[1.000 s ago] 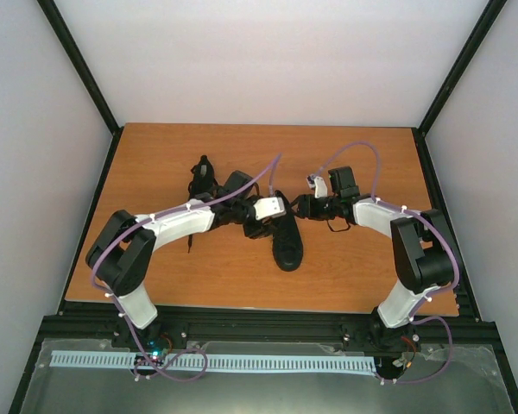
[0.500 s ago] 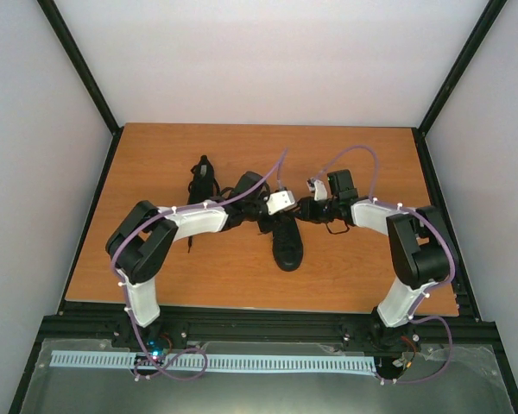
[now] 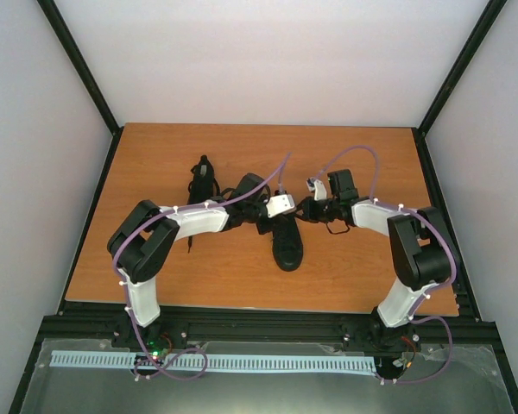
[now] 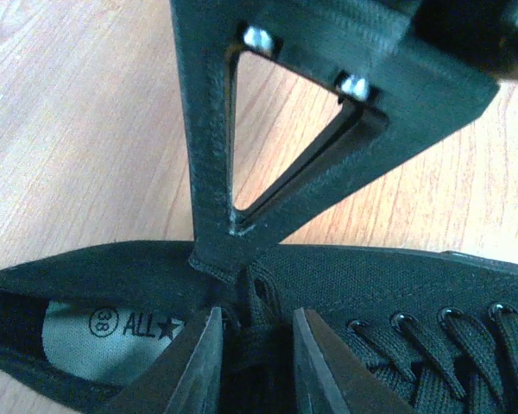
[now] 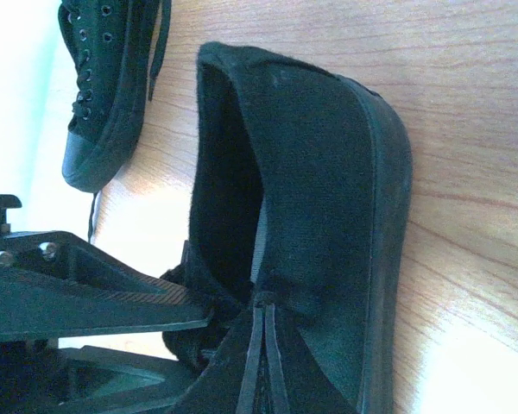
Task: Tie the shoes
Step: Tie the shoelace on the shoe.
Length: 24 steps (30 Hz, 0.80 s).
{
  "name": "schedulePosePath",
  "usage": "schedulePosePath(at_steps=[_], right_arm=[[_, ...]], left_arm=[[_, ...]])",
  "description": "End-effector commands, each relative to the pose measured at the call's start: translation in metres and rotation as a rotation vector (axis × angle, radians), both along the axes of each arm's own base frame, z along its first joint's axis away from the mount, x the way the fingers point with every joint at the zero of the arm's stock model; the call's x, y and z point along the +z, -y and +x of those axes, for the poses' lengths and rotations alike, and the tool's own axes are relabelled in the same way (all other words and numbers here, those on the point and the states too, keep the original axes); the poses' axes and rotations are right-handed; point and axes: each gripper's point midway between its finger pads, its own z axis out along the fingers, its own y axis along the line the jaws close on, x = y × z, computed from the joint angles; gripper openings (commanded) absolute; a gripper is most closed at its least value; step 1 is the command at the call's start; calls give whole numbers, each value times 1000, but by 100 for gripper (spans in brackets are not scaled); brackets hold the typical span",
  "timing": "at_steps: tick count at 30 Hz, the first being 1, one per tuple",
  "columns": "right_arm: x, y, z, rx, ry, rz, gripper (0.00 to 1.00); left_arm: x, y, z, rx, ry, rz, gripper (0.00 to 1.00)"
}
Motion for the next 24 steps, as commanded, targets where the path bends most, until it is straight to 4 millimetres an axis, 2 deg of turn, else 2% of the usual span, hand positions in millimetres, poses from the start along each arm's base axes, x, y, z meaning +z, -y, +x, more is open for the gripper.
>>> schedulePosePath(at_steps=[1,10,14,24], right_arm=[[24,-1,2,17,81,0,3],[40,0,-1,25,119,0,3],[39,0,-1,27,114,1,3],[40,2,-1,33,123,-20,3]], left_arm=[[-5,-2,-2,-25,4,32,25],[-15,-14,-5,-30,-12,73,25],[-18,-15,-6,-24,-20,72,21],[-33,-25,-13,-36,-37,107,19]])
